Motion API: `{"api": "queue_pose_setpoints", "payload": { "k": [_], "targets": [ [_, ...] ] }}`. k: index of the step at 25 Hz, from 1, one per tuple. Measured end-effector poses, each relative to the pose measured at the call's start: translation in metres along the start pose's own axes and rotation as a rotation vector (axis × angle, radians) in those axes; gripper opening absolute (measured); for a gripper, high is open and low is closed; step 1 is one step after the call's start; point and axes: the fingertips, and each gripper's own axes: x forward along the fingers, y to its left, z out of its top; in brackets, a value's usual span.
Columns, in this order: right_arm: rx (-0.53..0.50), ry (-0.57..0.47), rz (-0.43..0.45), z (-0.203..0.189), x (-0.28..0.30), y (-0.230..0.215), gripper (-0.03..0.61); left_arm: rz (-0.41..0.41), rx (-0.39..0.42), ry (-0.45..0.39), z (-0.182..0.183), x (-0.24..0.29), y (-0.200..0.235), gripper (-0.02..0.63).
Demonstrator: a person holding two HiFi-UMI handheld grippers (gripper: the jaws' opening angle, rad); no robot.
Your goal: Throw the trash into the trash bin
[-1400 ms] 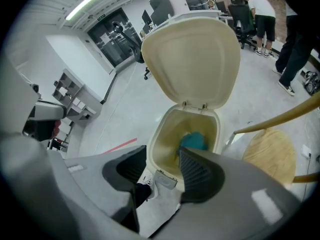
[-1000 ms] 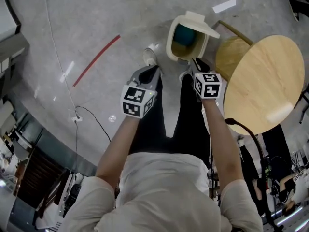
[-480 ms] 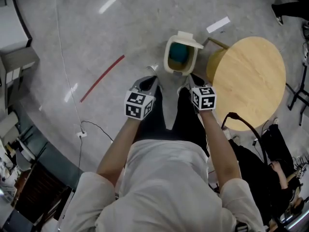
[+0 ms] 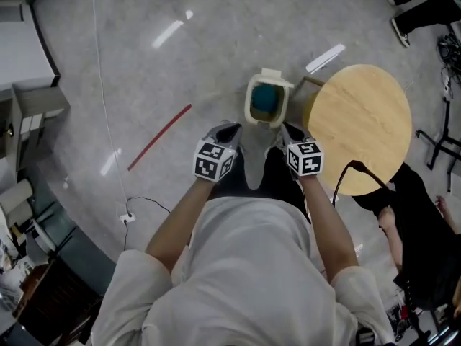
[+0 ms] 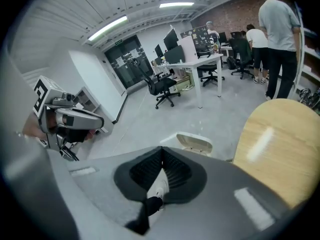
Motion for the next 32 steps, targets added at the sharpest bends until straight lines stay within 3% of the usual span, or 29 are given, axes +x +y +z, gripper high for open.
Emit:
{"api": "queue_pose_setpoints", "payload": {
  "k": [8, 15, 32],
  "targets": [
    [-0.034, -0.039, 0.017, 0.026, -0.038, 0.022, 0.002, -0.035, 0.052, -0.014, 0.029, -0.023, -0.023, 0.004],
    [-0.069, -0.138, 0.035, 0.053, -0.086, 0.038, 0.002, -0.049, 0.102, -0.088, 0.063, -0.047, -0.048, 0.005],
    [-0.077, -0.237, 0.009, 0.076, -0.148, 0.020, 0.002, -0.040, 0.164, -0.132, 0.088, -0.067, -0.067, 0.005]
  ]
}}
